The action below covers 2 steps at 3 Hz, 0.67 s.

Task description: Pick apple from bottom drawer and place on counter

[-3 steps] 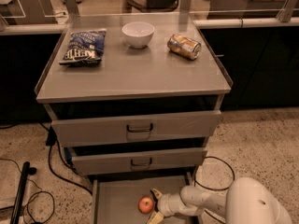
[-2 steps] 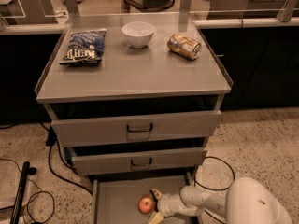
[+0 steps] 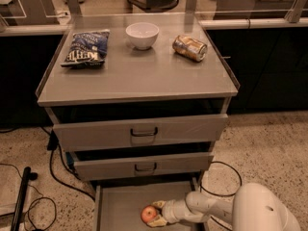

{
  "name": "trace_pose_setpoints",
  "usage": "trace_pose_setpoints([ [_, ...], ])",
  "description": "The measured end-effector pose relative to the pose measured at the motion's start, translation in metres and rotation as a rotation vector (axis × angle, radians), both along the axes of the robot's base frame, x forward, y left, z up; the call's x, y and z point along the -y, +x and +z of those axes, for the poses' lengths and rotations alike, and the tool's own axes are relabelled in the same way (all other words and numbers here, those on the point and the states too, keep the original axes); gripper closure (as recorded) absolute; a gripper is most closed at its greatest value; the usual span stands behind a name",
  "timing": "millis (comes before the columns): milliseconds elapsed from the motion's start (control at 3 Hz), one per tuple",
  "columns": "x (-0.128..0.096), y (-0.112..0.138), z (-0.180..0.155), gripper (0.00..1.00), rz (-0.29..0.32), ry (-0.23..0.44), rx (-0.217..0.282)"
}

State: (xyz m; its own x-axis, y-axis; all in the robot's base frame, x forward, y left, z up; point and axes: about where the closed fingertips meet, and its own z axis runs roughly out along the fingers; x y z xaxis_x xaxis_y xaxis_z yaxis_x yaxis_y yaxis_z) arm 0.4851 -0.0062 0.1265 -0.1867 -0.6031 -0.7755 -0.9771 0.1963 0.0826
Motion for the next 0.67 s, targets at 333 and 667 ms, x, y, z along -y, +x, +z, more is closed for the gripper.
trace_pose_setpoints([
  [333, 0.0, 0.0, 0.0, 0.64, 0.0, 0.0, 0.0],
  [667, -0.0001, 0.0, 0.0, 0.88, 0.0, 0.0, 0.0],
])
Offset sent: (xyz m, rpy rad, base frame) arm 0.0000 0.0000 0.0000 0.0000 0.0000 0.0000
